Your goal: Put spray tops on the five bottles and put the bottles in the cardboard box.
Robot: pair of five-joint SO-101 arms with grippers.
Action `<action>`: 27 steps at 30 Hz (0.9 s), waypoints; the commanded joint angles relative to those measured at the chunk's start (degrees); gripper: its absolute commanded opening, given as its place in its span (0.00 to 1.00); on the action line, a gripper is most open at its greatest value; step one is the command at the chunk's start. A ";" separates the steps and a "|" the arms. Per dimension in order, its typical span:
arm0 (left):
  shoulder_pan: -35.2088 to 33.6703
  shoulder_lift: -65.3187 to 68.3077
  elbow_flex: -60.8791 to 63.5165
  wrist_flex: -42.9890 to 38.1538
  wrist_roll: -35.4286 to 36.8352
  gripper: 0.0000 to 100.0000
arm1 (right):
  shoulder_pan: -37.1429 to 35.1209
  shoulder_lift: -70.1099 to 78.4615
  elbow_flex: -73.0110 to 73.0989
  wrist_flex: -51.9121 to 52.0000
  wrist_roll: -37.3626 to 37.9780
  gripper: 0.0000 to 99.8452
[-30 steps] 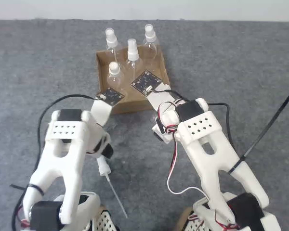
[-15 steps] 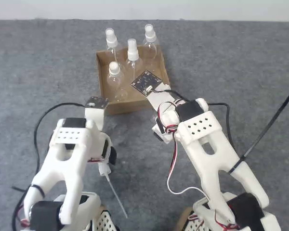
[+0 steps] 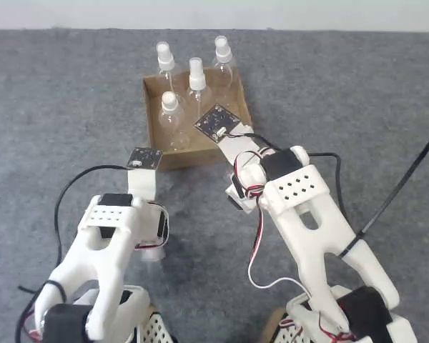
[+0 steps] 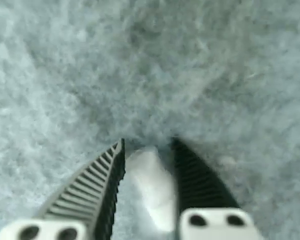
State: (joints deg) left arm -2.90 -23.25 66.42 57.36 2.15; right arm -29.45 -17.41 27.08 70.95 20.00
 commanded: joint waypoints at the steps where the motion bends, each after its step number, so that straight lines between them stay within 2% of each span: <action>1: 0.70 -1.41 -0.22 -2.11 0.18 0.01 | 0.75 -3.65 -0.62 -0.92 0.70 0.01; 8: 2.64 -1.49 -2.51 -0.62 0.44 0.01 | 0.75 -3.74 -0.62 -0.84 0.70 0.01; 18: 2.20 -1.49 -17.89 13.89 0.18 0.01 | 0.75 -3.82 -0.70 -0.57 0.70 0.01; 27: 2.20 -1.49 -33.01 22.86 0.09 0.01 | 0.75 -3.82 -0.70 -0.48 0.70 0.01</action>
State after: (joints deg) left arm -0.62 -23.25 41.63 76.70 2.07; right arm -29.45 -17.41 27.08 70.95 20.00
